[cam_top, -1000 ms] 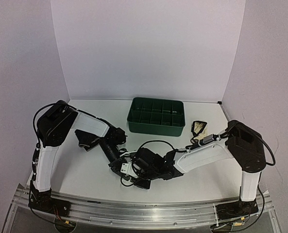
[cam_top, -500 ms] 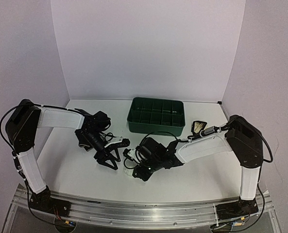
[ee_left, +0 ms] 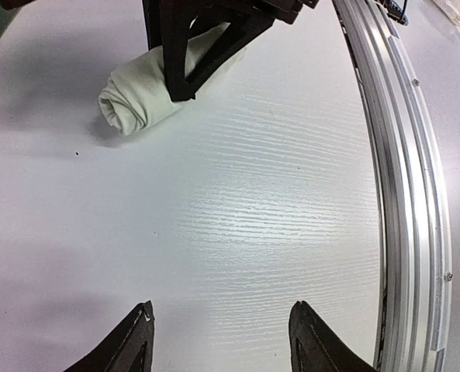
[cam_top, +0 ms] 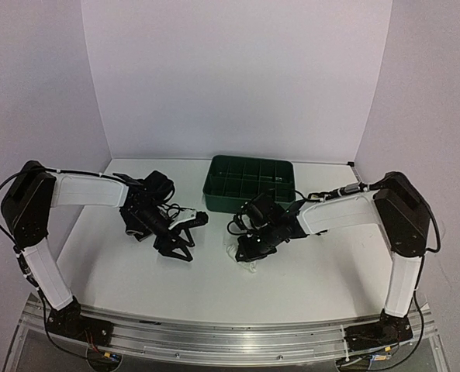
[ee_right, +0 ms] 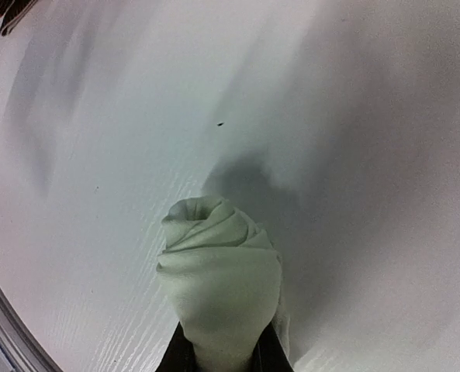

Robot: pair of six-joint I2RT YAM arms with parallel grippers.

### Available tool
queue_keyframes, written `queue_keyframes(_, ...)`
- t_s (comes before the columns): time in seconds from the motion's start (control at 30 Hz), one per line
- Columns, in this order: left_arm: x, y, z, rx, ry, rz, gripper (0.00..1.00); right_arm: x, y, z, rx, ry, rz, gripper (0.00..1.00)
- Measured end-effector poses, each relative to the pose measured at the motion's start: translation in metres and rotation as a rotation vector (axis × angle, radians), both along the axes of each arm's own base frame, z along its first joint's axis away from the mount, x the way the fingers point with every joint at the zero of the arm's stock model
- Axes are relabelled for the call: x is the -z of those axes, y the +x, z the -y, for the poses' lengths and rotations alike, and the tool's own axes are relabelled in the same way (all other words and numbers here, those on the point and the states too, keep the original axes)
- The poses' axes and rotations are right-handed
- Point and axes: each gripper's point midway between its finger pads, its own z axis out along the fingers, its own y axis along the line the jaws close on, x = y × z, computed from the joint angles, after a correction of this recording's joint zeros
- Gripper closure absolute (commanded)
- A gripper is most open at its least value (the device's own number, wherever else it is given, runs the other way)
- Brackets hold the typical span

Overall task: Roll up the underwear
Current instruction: Pick up the underwear from the center of the board, then place the underwear in the storage box.

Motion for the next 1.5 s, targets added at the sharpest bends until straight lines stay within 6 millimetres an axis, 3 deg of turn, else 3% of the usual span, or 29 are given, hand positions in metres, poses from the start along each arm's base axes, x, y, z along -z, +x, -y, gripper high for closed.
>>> queue_keyframes(0.13, -0.001, 0.002, -0.001, -0.016, 0.005, 0.002, 0.41, -0.018, 0.009, 0.008, 0.059, 0.012, 0.018, 1.0)
queue_keyframes(0.23, 0.0, 0.003, -0.001, -0.022, 0.011, 0.005, 0.41, -0.044, 0.021, 0.015, 0.107, 0.034, 0.071, 1.0)
queue_keyframes(0.3, -0.001, 0.004, -0.002, -0.026, 0.012, 0.006, 0.42, -0.067, 0.039, 0.026, 0.166, 0.033, 0.137, 1.0)
queue_keyframes(0.57, -0.004, 0.006, -0.003, -0.039, 0.011, 0.014, 0.42, -0.175, 0.15, 0.096, 0.479, -0.044, 0.501, 1.0)
queue_keyframes(0.7, -0.002, 0.006, -0.006, -0.051, 0.018, 0.013, 0.42, -0.2, 0.203, 0.122, 0.584, -0.133, 0.619, 1.0)
queue_keyframes(0.8, -0.002, 0.007, -0.009, -0.06, 0.022, 0.02, 0.42, -0.187, 0.235, 0.134, 0.615, -0.232, 0.65, 1.0)
queue_keyframes(0.93, -0.003, 0.009, -0.014, -0.074, 0.025, 0.03, 0.42, -0.142, 0.254, 0.14, 0.595, -0.378, 0.625, 1.0)
queue_keyframes(1.07, -0.002, 0.008, -0.018, -0.084, 0.027, 0.028, 0.42, -0.101, 0.251, 0.149, 0.561, -0.485, 0.56, 1.0)
queue_keyframes(1.5, 0.001, 0.013, -0.024, -0.103, 0.029, 0.027, 0.42, -0.035, 0.236, 0.139, 0.549, -0.471, 0.364, 1.0)
